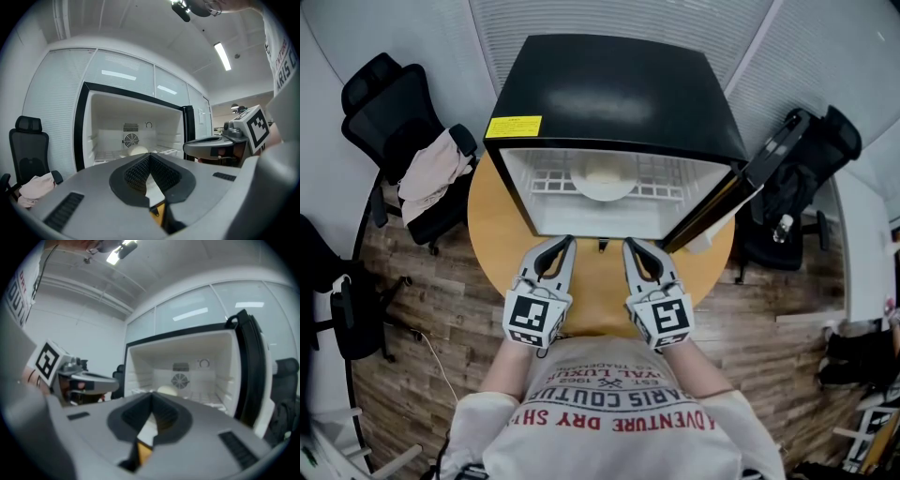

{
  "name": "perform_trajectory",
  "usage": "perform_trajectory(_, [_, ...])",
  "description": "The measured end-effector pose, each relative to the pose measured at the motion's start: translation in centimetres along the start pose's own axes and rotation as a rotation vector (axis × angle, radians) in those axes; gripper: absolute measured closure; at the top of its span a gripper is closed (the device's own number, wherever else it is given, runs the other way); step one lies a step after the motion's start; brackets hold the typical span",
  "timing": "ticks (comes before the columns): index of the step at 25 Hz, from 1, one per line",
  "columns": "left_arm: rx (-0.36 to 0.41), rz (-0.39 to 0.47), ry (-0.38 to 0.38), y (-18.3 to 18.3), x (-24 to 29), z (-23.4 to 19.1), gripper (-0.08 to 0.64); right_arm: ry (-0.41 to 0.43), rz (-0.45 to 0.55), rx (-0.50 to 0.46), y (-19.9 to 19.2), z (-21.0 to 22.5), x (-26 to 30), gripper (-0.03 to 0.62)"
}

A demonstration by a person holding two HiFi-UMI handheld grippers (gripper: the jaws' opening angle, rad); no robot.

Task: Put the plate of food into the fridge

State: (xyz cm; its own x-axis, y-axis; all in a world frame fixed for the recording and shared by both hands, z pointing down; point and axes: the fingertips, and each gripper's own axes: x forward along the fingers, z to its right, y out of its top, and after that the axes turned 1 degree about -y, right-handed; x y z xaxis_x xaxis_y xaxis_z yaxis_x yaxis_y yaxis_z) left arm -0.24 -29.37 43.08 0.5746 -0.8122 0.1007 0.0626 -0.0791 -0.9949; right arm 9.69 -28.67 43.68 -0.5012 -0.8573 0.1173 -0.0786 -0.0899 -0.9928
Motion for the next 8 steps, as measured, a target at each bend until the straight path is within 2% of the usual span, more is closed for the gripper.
perform_trajectory(3, [0.002, 0.007, 0.004, 0.19, 0.05, 0.16, 0.534, 0.0, -0.006, 0.034, -0.2, 0.29, -0.16, 0.565])
perform_trajectory(8, [0.005, 0.01, -0.001, 0.35, 0.27, 0.46, 0.534, -0.008, -0.017, 0.008, -0.36, 0.66, -0.31, 0.565])
